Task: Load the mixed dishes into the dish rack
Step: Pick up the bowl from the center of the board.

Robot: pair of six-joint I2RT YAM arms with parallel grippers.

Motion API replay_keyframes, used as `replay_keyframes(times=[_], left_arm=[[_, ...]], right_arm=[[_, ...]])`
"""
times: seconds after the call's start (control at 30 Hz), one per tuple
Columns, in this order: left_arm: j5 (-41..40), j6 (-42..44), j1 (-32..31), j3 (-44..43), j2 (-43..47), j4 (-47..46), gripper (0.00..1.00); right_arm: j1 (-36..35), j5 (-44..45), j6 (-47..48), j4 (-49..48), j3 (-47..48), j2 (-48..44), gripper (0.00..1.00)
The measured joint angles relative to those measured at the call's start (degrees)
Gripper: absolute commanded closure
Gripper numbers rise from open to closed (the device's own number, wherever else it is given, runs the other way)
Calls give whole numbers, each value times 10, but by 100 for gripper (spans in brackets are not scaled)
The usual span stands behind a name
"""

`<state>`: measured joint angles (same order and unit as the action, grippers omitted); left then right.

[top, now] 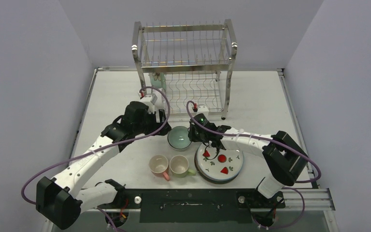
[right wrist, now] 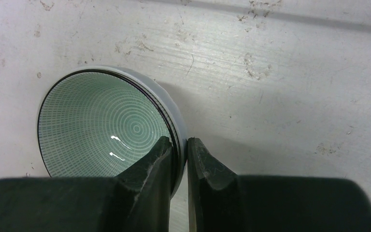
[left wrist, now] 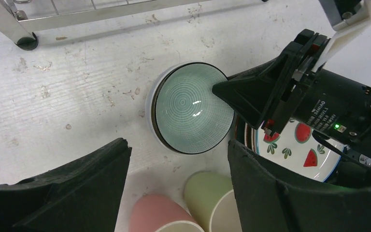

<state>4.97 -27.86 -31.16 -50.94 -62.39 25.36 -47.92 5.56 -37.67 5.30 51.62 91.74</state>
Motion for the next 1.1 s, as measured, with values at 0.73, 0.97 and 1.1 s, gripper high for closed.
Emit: replay_keyframes(times=[0.73,0.97,1.1], left_arm=[[-19,-27,-23,0,-121,-3,73],[-32,-29,-23,0,-122,-4,72],[-37,-29,-23,0,-122,-4,71]], right_arm=[[-20,20,-12,-26,6,-1,92],[-20,17,-24,-31,3,-1,100],[-20,14,-33,-43,-6,-1,100]])
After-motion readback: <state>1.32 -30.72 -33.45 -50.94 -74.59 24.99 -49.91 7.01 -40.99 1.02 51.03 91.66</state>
